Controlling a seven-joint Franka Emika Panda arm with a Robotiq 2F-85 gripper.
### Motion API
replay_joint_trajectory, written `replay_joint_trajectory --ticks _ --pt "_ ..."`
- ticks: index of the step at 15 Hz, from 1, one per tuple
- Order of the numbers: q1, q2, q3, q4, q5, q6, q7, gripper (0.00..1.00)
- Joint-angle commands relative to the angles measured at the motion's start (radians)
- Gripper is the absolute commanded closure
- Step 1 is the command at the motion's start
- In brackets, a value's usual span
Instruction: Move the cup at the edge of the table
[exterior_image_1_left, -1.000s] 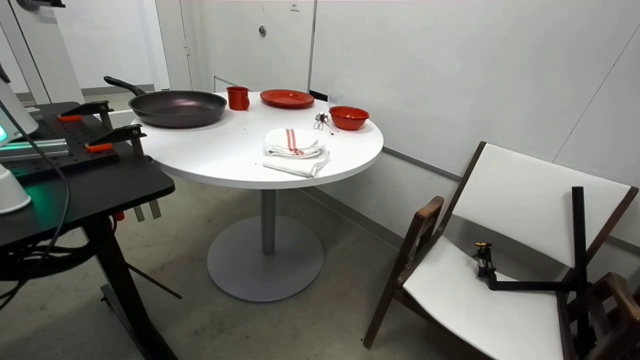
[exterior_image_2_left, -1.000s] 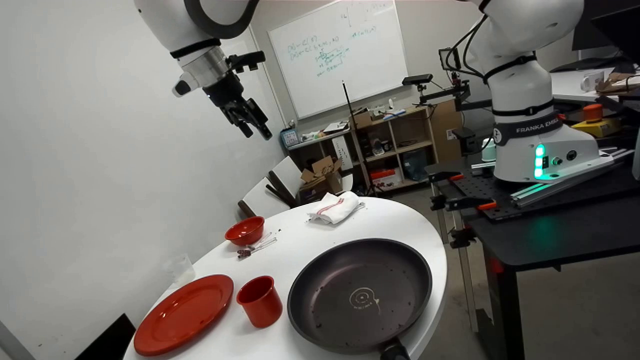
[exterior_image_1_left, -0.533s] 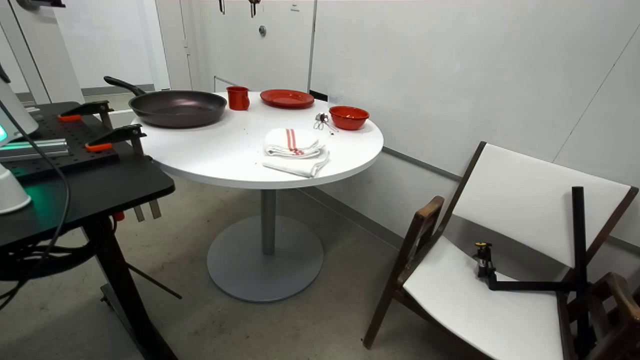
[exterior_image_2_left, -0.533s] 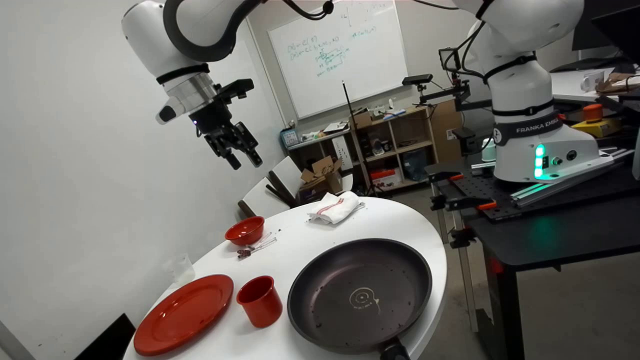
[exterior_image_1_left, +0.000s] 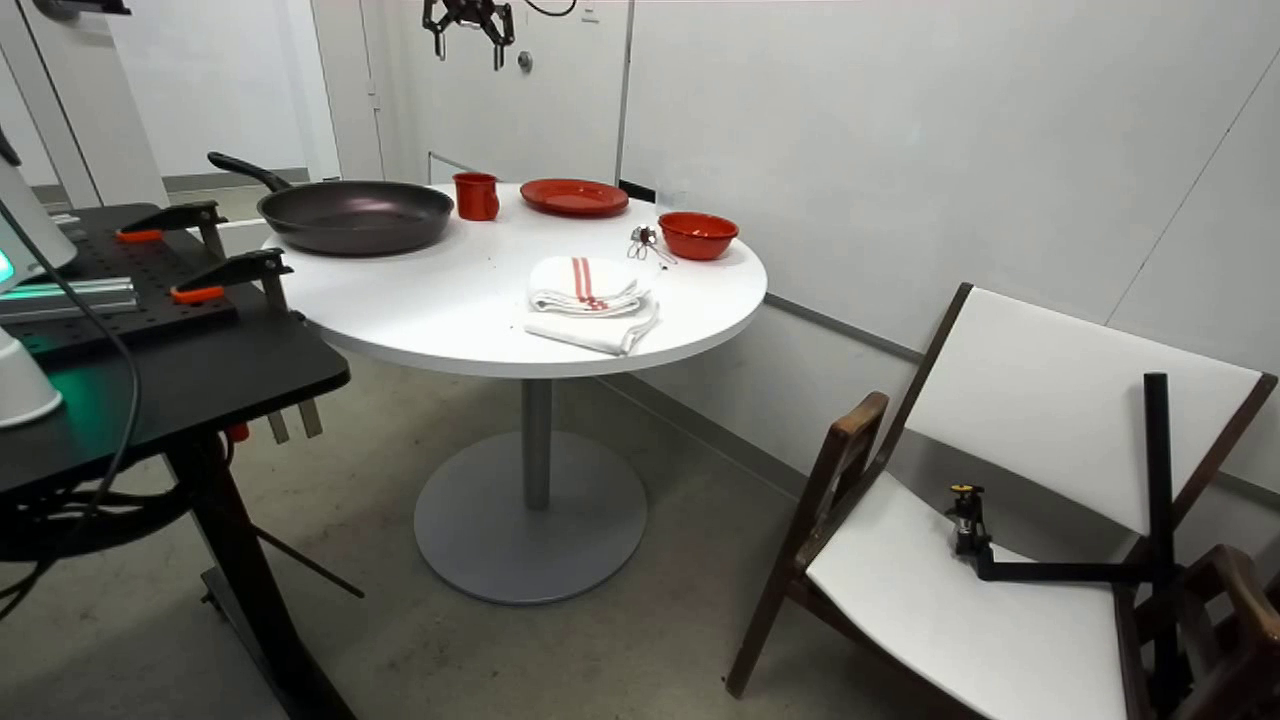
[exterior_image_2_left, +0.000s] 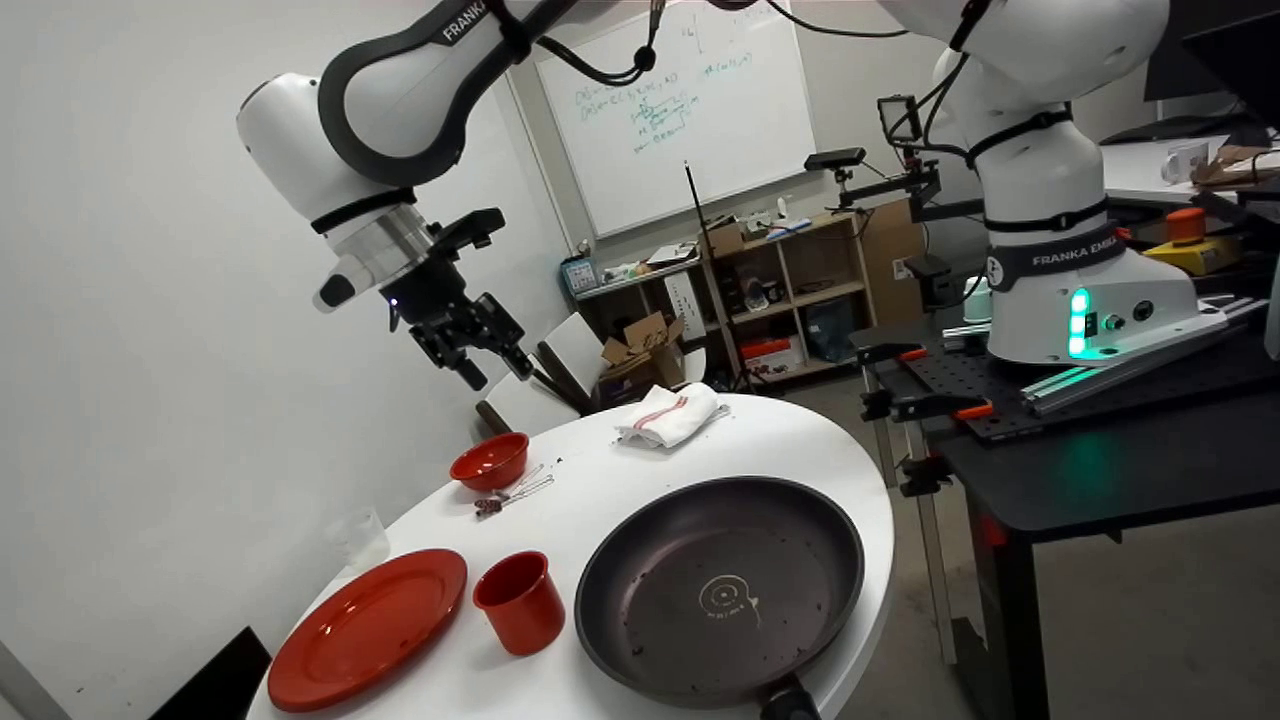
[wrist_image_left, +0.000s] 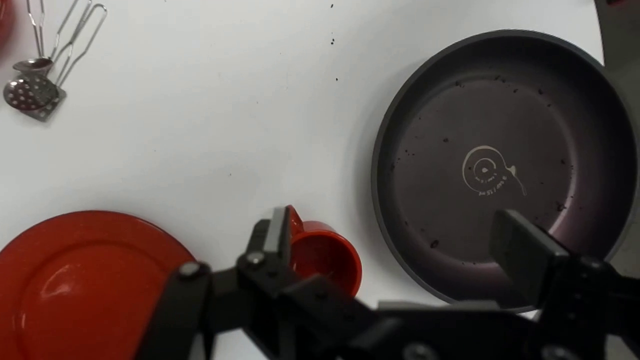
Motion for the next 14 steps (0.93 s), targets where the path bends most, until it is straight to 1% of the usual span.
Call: replay_joint_trajectory --ticks 1,5,14 --pt "0.009 0.001 -0.010 0.007 0.006 -0.005 -0.003 0.00" --pt "0.008 0.000 -0.010 0.013 0.006 -0.009 -0.005 0.00" --pt "-0.012 0.171 0.003 0.140 0.023 0.122 -0.196 0.00"
